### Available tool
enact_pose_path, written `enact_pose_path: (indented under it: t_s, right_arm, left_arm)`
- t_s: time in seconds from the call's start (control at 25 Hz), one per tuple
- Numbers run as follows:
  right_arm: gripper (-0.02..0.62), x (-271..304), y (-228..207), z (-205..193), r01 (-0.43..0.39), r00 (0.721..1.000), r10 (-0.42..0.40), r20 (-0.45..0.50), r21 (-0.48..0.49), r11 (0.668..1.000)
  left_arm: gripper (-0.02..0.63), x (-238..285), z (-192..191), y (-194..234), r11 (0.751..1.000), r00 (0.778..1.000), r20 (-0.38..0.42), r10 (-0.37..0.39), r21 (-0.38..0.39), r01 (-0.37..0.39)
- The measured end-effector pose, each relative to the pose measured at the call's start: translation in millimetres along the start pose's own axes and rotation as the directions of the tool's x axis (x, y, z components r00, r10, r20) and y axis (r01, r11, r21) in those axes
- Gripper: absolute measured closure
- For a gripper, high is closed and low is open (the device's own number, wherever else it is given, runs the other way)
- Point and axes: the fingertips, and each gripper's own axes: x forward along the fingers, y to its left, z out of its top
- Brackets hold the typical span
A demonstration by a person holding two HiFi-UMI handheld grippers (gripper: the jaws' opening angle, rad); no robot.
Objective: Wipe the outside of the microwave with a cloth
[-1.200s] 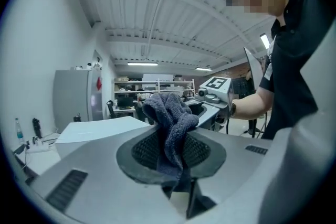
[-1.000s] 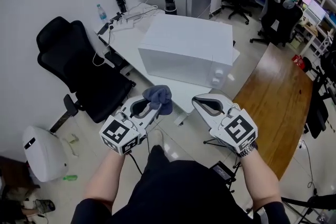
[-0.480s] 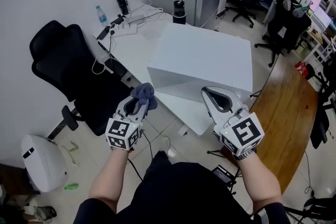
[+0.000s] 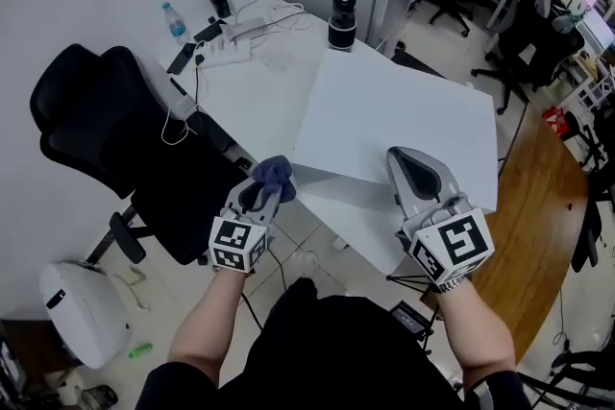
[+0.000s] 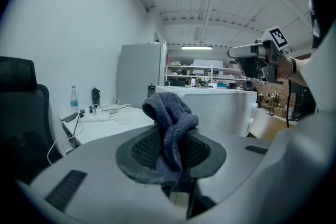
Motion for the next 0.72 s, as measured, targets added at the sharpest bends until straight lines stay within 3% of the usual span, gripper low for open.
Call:
enact_pose_path:
  t_s: [0.32,0.72]
  right_arm:
    - [0.594,47,-18,-1,0.033,0.999,-0.033,-0.035,0.002,0.999]
    - [0.594,76,-31,-3,0.082,0.995,-0.081,-0.055,0.007,0.997]
  left_arm:
    - [0.517,46,-8,1,0.989,0.989,-0.02,-0.147,-0.014,0.147]
    - [0.518,101,0,21,0.967,0.967,-0.048,-0.25,0.028,0.252]
